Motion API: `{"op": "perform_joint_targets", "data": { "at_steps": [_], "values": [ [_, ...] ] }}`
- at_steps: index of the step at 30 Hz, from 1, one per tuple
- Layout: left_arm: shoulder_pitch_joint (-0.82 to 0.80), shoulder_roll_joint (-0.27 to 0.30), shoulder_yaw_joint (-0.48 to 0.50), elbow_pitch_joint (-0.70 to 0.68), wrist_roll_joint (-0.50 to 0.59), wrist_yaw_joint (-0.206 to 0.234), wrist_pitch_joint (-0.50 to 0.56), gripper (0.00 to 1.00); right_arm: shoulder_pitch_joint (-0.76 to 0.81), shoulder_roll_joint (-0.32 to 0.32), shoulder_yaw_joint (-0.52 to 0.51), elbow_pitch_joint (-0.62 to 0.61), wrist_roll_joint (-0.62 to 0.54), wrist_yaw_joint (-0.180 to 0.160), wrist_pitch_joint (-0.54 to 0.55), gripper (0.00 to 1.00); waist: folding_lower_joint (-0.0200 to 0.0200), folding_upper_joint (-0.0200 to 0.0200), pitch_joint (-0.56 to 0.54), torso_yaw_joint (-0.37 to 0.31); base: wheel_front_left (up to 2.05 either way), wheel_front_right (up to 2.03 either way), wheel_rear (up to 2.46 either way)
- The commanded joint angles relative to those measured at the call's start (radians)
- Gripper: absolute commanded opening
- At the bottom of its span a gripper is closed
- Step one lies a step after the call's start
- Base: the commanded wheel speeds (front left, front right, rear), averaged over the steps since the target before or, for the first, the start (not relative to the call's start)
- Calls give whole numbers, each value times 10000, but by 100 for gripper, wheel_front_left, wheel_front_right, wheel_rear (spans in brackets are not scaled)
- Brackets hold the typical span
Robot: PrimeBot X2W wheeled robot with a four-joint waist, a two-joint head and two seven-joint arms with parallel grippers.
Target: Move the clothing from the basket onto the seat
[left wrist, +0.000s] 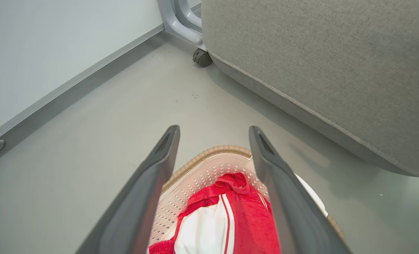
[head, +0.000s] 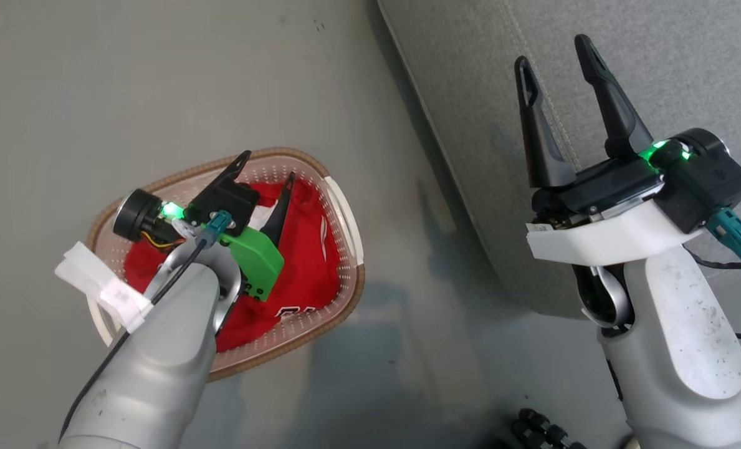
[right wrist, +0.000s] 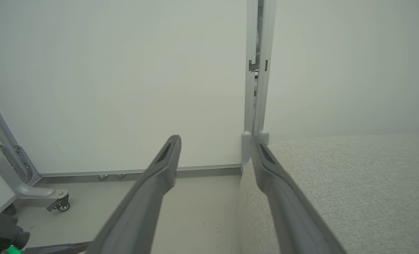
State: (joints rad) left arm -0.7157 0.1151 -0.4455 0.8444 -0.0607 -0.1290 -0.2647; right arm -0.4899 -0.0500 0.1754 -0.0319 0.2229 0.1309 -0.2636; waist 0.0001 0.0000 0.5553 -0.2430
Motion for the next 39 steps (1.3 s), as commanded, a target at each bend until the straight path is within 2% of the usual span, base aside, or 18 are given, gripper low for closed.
{"op": "perform_joint_targets", "data": {
  "at_steps": [1,19,23,39],
  "values": [
    [-359,163,-125,235,-76,-17,3,100,-226,-8,53,-104,89,-3,-18,100,-1,0,1333,-687,0,0,0],
    [-3072,229,-2111,3769,-536,-21,162,100,-1192,-13,367,-1076,-24,-3,-18,100,-1,0,3729,-503,0,0,0],
    [-3450,337,-2350,4148,-507,-21,710,100,-1231,-13,365,-1209,-58,-3,-18,100,-1,0,4102,-420,0,0,0],
    [-3963,98,-3460,4428,-818,-20,2541,100,-925,-16,202,-1832,-452,-3,-18,100,-1,0,4900,26,3,3,3]
  ]
}}
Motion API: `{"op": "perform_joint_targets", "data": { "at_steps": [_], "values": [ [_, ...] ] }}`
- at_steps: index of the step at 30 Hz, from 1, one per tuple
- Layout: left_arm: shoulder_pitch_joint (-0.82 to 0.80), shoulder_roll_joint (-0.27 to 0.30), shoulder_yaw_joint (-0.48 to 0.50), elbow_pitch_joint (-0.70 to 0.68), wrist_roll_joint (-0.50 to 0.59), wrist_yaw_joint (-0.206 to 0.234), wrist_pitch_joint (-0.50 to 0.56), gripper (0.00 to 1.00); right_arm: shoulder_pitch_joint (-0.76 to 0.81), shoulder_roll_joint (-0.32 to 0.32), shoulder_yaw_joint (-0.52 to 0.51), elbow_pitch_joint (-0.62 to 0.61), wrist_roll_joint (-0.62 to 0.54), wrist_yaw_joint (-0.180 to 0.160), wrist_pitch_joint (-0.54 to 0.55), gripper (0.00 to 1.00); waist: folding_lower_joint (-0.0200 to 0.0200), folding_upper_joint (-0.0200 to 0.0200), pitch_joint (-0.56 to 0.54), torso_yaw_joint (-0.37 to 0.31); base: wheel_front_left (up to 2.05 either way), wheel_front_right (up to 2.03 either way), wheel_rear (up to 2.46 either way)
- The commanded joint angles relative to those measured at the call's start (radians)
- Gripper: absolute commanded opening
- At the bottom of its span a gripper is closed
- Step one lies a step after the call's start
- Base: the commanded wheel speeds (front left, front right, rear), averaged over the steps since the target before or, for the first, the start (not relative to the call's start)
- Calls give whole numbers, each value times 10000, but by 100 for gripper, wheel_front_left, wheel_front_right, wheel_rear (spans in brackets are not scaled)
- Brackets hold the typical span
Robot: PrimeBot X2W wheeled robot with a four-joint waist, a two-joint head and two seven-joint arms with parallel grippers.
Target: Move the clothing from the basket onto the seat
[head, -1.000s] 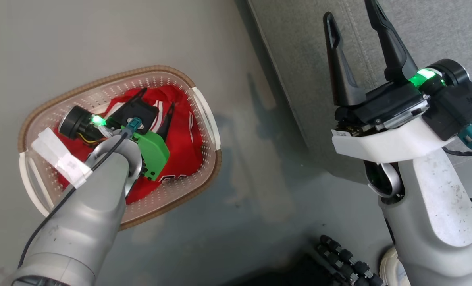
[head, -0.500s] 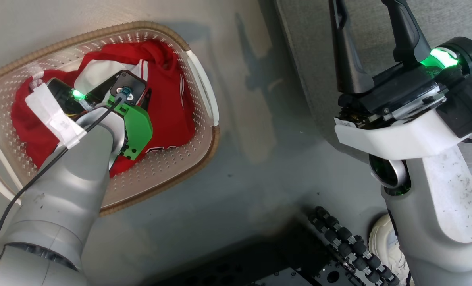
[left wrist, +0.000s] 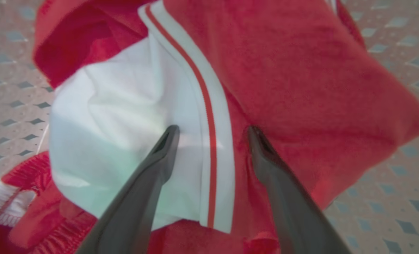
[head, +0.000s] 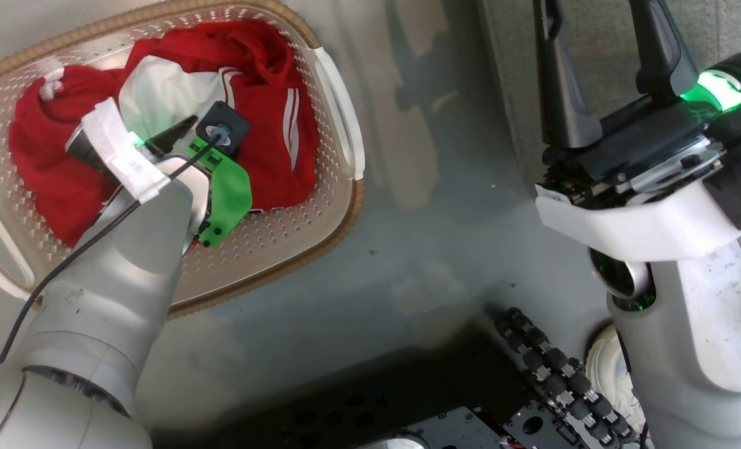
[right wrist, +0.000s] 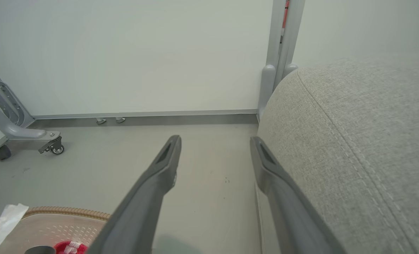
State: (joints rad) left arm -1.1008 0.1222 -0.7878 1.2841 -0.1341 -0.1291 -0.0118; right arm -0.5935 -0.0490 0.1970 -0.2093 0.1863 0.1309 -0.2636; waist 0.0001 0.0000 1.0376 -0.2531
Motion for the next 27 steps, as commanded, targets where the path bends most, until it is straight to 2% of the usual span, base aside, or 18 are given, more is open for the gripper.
{"op": "perform_joint_targets", "data": {
  "at_steps": [1,6,7,8,15,22,27],
  "values": [
    [-98,3,-90,34,-143,-18,70,100,121,-24,-5,-100,-161,-3,-18,100,-1,0,99,199,18,18,18],
    [-17,-172,-631,44,-248,-20,216,100,333,-25,85,-342,-617,-3,-18,100,-1,0,178,628,15,15,15],
    [-34,-215,-742,42,-244,-18,216,36,356,-25,83,-383,-688,-3,-18,100,-1,0,186,692,9,9,9],
    [-36,-265,-861,42,-257,-20,326,0,383,-24,75,-423,-760,-3,-18,100,-1,0,189,763,6,6,6],
    [-52,-526,-1299,48,-281,-18,435,0,551,-25,13,-537,-1087,-3,-18,100,-1,0,153,1068,5,5,5],
    [-149,-683,-1443,-168,-423,74,-154,0,371,-25,46,-487,-997,-3,-18,100,-1,0,105,1140,0,0,0],
    [6,-705,-1569,-298,-649,15,-771,0,296,-24,27,-295,-909,-3,-18,100,-1,0,-338,1247,0,0,0]
  ]
}}
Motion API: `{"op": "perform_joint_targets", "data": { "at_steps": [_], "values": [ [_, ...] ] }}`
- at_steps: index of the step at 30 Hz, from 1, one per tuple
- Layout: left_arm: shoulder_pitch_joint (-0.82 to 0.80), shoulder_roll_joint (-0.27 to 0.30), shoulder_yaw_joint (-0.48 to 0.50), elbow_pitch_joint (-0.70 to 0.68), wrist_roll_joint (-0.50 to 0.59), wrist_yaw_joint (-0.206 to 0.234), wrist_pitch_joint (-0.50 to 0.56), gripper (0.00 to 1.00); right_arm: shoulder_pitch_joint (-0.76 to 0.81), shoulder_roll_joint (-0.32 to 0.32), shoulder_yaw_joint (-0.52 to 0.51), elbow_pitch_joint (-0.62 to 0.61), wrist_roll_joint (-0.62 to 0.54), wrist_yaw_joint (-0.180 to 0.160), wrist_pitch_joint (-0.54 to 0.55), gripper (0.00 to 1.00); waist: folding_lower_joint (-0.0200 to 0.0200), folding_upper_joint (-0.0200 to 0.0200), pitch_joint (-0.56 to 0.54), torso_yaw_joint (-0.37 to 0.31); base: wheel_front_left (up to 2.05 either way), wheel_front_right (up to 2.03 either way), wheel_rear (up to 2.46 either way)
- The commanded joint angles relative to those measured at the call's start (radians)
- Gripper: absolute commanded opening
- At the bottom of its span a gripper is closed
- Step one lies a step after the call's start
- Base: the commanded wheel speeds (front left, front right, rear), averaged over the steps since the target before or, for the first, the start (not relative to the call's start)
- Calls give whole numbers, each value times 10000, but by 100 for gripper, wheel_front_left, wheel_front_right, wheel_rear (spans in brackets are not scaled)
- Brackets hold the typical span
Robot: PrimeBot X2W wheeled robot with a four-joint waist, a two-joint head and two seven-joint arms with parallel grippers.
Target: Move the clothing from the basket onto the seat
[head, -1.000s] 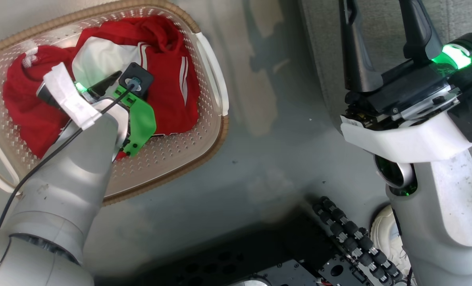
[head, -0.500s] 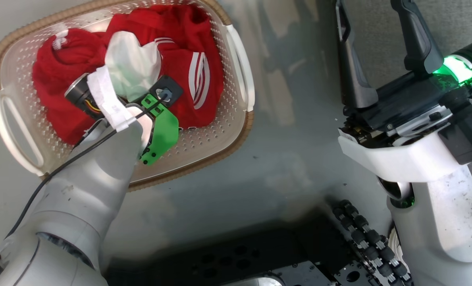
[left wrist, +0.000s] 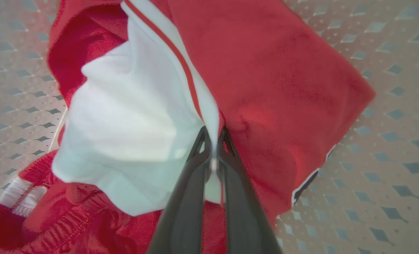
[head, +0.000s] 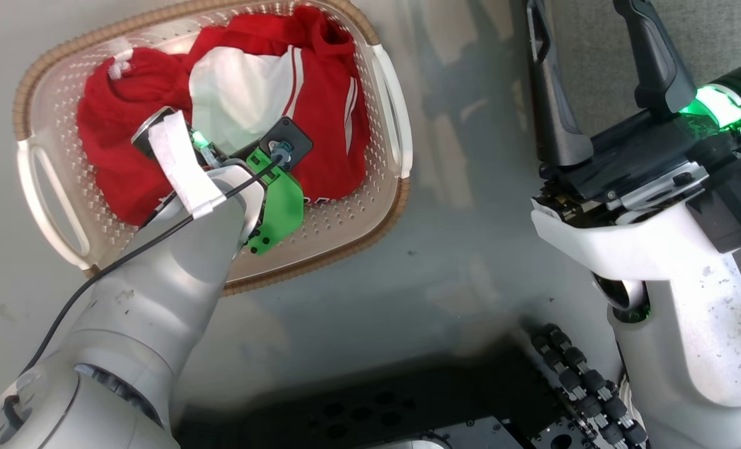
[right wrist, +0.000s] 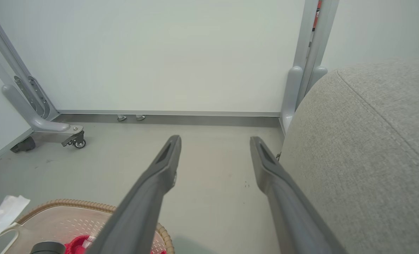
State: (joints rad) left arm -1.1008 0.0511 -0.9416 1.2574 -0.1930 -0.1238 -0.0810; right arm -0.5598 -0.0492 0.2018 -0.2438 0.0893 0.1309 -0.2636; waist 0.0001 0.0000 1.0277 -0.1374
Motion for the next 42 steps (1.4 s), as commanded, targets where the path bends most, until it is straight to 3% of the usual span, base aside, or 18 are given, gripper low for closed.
{"op": "perform_joint_targets", "data": {
  "at_steps": [1,23,42],
  "values": [
    [63,4,-45,-51,-147,-49,-193,0,-39,-24,-23,92,62,-3,-18,100,-1,0,-334,112,0,0,0],
    [2222,-6,-1295,-1872,-2700,-72,-1851,0,968,-30,-238,2024,-115,-3,-18,100,-1,0,-4340,1332,0,0,0],
    [4115,512,1115,-5348,-2157,85,-1837,0,2757,-30,-613,2794,103,-3,-18,100,-1,0,-7462,2195,0,0,0]
  ]
}}
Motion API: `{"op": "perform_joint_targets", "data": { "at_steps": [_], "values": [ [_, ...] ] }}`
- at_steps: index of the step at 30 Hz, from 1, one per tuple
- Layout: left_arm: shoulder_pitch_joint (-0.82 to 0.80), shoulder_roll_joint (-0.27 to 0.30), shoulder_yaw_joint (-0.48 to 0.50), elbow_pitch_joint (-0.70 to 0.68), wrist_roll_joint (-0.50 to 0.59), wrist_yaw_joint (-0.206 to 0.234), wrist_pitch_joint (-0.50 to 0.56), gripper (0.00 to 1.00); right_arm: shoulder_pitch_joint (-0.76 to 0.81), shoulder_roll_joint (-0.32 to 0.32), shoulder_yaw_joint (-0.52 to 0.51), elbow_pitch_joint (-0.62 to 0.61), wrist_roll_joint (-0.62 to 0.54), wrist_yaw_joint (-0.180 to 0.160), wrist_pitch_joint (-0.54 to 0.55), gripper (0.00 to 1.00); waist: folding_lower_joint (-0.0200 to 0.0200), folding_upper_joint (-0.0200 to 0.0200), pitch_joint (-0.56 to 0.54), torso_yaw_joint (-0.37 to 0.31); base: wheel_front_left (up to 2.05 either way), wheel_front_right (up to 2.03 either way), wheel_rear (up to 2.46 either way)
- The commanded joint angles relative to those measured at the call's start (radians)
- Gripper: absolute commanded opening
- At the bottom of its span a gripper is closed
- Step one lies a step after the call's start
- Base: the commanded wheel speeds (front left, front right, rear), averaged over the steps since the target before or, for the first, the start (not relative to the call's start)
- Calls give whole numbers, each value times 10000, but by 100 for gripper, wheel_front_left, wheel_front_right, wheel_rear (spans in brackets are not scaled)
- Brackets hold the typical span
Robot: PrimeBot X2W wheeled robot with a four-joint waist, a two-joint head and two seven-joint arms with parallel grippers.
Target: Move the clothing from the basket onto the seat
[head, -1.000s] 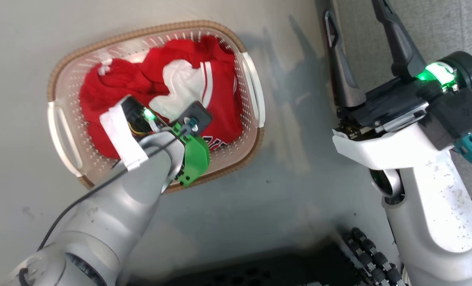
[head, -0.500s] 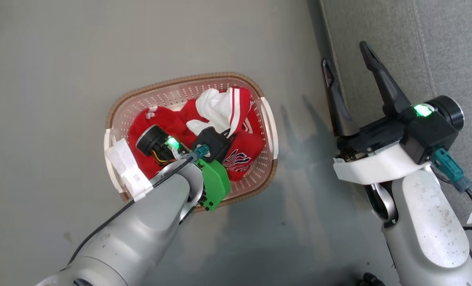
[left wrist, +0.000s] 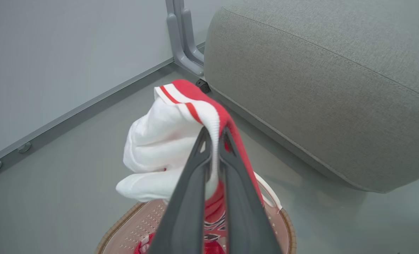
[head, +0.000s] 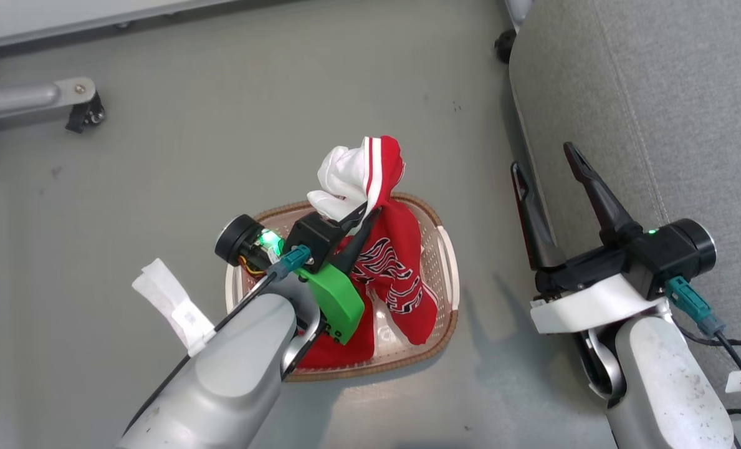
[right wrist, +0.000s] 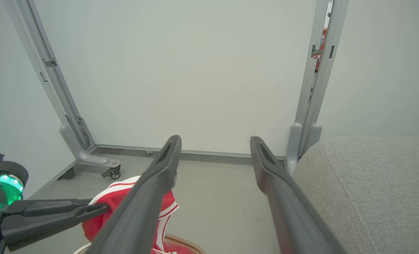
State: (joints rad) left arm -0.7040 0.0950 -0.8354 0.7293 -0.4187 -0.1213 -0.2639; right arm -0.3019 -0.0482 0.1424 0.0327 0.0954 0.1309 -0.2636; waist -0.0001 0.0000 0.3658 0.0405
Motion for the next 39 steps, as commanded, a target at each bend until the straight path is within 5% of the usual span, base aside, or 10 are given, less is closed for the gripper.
{"op": "perform_joint_targets", "data": {
  "at_steps": [1,23,39],
  "values": [
    [232,104,239,-307,168,78,-7,0,272,-38,-29,51,60,-3,-18,100,1,0,-996,436,0,0,0],
    [508,274,2028,-4196,909,185,-9,0,1699,-38,14,127,540,-3,-17,100,1,0,-2932,583,0,0,0],
    [675,350,1786,-4515,804,245,91,0,1440,-37,1119,-673,385,-3,-17,100,1,0,-3081,582,0,0,0]
  ]
}}
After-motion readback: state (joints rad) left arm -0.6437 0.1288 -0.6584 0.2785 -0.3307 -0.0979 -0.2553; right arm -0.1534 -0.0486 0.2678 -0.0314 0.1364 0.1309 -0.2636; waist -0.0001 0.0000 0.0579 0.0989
